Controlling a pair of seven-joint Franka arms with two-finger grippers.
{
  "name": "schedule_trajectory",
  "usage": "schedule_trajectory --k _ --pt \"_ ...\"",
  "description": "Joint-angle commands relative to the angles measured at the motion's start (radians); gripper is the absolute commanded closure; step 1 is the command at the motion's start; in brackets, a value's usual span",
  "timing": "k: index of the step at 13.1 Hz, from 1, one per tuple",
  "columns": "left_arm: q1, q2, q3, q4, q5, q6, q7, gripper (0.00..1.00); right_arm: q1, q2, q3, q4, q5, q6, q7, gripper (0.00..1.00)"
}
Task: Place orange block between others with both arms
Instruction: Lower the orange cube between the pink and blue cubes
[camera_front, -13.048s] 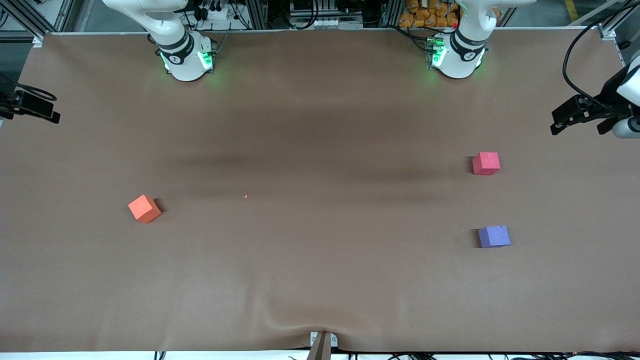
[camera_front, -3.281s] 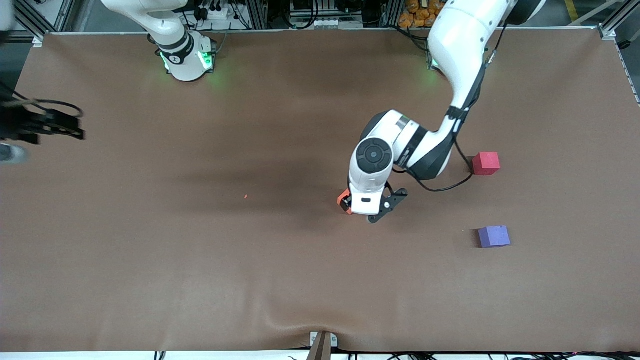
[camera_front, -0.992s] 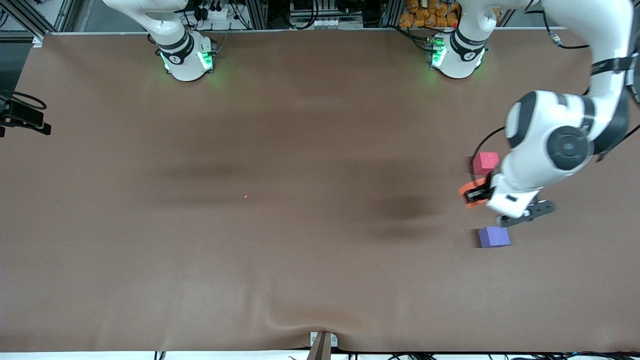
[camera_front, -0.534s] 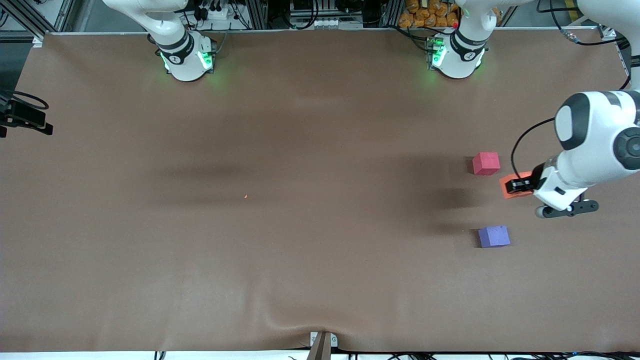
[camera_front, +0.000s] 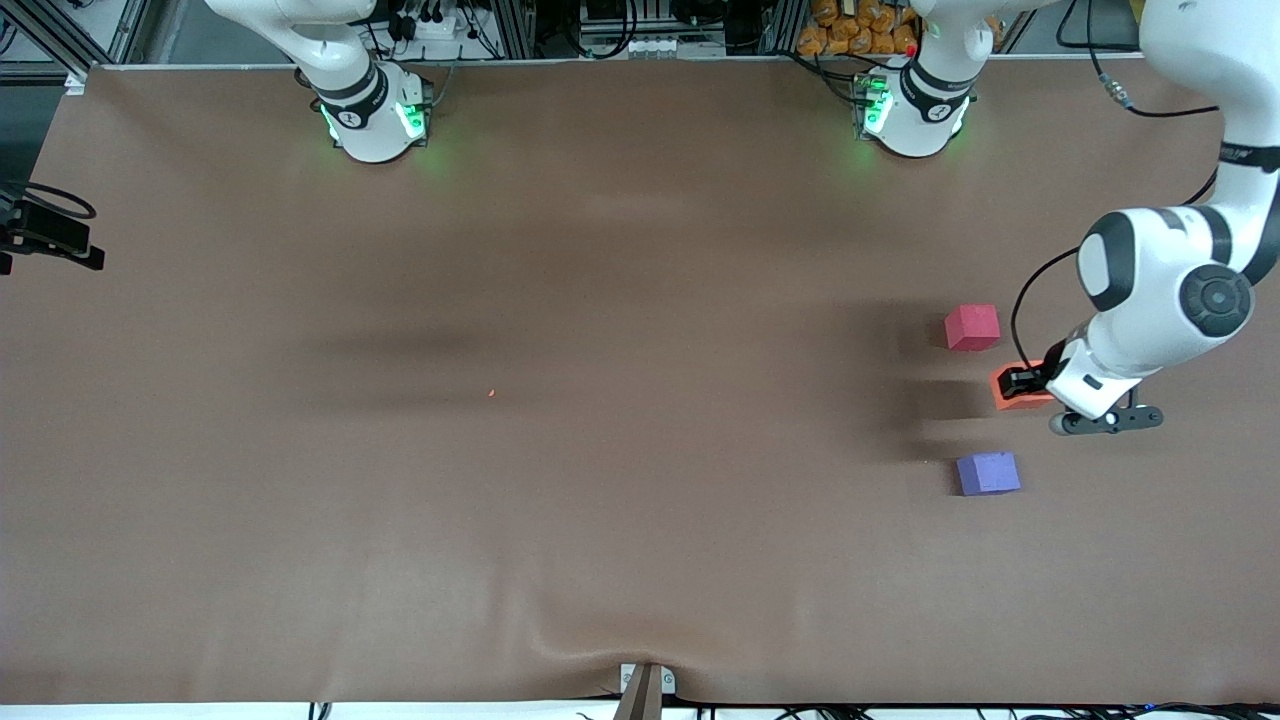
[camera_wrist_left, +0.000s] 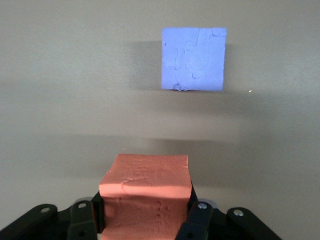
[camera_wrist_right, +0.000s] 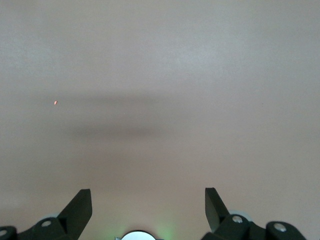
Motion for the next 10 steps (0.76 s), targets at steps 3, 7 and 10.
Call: schedule_trajectory --k 3,7,10 --pt "0.005 0.079 -0.008 0.000 0.027 0.088 0.005 1.00 -0.004 -0.003 -0.007 0.001 -0.005 -0.001 0.006 0.00" --pt "0.005 0.119 -0.008 -0.001 0.042 0.125 0.011 1.00 0.006 -0.003 -0.006 -0.002 -0.007 -0.003 0.014 0.00" --pt "0.003 0.132 -0.009 -0.001 0.062 0.125 0.014 1.00 0.000 -0.003 -0.006 -0.002 -0.007 -0.003 0.012 0.00"
